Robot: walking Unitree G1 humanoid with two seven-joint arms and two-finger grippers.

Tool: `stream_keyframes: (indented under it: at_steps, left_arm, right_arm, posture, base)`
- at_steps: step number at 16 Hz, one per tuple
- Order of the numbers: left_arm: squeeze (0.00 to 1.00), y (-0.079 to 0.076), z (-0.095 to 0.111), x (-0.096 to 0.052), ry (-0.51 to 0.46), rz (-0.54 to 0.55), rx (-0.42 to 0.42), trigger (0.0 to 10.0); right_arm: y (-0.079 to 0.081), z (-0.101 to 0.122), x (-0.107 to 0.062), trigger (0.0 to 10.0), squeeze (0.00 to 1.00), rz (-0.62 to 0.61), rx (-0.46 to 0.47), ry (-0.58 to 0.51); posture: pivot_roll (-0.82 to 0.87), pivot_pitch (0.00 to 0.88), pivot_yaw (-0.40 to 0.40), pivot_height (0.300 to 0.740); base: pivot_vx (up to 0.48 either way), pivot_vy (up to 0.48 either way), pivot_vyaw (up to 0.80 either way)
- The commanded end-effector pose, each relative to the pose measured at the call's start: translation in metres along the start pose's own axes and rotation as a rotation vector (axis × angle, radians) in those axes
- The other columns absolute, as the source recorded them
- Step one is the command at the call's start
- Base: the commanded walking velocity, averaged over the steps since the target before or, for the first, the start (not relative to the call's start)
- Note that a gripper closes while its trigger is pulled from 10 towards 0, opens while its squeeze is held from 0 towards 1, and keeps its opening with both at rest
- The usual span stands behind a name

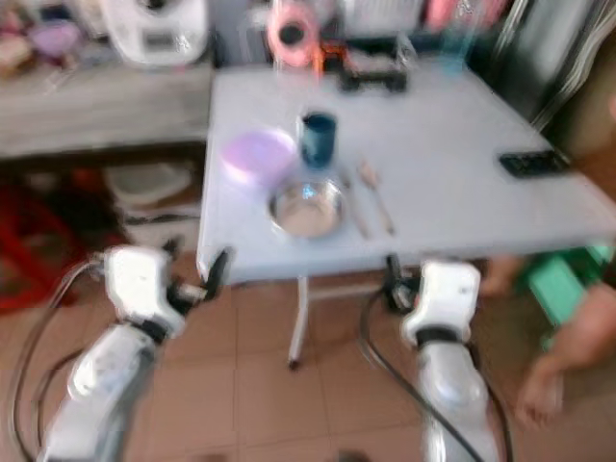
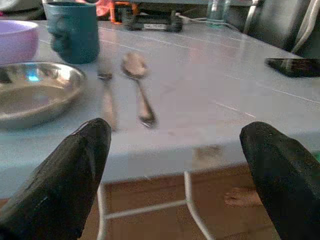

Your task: Setting the table

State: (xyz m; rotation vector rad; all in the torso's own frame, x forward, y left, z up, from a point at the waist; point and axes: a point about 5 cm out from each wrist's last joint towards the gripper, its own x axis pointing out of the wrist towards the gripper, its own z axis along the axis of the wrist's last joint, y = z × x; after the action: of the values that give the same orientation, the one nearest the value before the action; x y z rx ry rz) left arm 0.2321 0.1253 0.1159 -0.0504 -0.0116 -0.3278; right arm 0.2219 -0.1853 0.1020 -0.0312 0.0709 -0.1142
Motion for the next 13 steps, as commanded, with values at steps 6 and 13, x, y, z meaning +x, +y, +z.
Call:
stream_keyframes:
  at_steps: [6,13]
  left_arm:
    - [0.00,0.013,0.001,-0.001,-0.007,0.063,0.021,10.0]
    - [0.00,0.016,0.001,-0.003,-0.004,0.034,0.045,10.0]
  right_arm:
    - [0.012,0.008,0.005,10.0,0.00,0.047,0.012,-0.036]
    - [0.011,0.008,0.012,10.0,0.00,0.060,0.010,-0.032]
  posture:
    - [0.02,0.014,-0.001,0.740]
    - [0.03,0.012,-0.007,0.740]
  base:
    - [0.277,0.000,0.00]
    - [0.000,0.000,0.00]
